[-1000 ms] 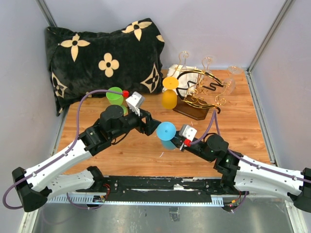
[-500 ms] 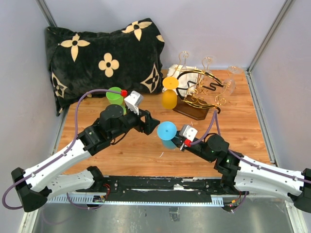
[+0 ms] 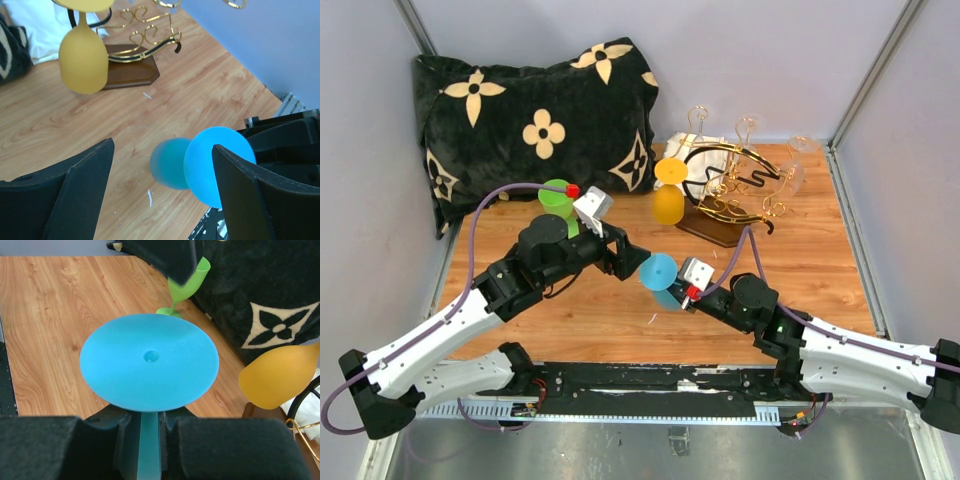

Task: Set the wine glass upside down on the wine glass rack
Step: Turn the wine glass upside down at the wine rack.

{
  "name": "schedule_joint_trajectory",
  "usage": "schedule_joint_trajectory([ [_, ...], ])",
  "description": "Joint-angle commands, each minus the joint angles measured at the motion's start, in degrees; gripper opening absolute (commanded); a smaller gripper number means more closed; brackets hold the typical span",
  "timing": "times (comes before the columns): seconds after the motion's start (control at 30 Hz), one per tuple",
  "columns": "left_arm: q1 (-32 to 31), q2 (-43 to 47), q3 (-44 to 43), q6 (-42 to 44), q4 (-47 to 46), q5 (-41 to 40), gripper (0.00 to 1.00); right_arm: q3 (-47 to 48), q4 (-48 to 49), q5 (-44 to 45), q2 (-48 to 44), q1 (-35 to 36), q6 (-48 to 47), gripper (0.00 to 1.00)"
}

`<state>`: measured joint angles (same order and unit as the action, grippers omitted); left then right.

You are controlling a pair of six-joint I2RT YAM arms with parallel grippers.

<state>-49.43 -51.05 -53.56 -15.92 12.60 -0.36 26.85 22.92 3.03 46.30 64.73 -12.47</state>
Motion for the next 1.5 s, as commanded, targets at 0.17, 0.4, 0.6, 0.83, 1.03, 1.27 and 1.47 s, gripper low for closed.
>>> schedule_joint_trajectory([
  [0.17,-0.4,-1.6,1.1,0.3,1.6,1.6,0.84,1.8,3.5,0.6,-2.4,-1.0,-1.0,0.01],
  [0.4,-0.4,-2.1,1.6,0.5,1.6,0.8,0.84,1.2,3.8,0.1,-4.1,-1.0,-0.5,0.01],
  [0.6,-0.4,-2.7,1.9,0.9,1.8,0.0,0.84,0.8,4.1,-0.1,-5.4,-1.0,-0.4,0.01],
  [0.83,-0.4,-3.2,1.8,1.0,2.2,-0.2,0.84,0.4,4.1,0.0,-6.1,-1.0,-0.1,0.00],
  [1.03,-0.4,-2.5,1.0,0.7,2.0,-0.3,0.85,-0.1,3.6,1.0,-5.8,-1.0,-0.1,0.01],
  [1.27,-0.4,-1.6,-1.8,0.9,1.9,-0.3,0.91,-2.0,3.7,4.0,-6.7,-1.0,0.5,0.01],
  [1.47,-0.4,0.3,-2.8,2.5,1.8,-1.6,0.94,-3.7,3.6,6.8,-8.6,-1.0,0.8,0.00],
])
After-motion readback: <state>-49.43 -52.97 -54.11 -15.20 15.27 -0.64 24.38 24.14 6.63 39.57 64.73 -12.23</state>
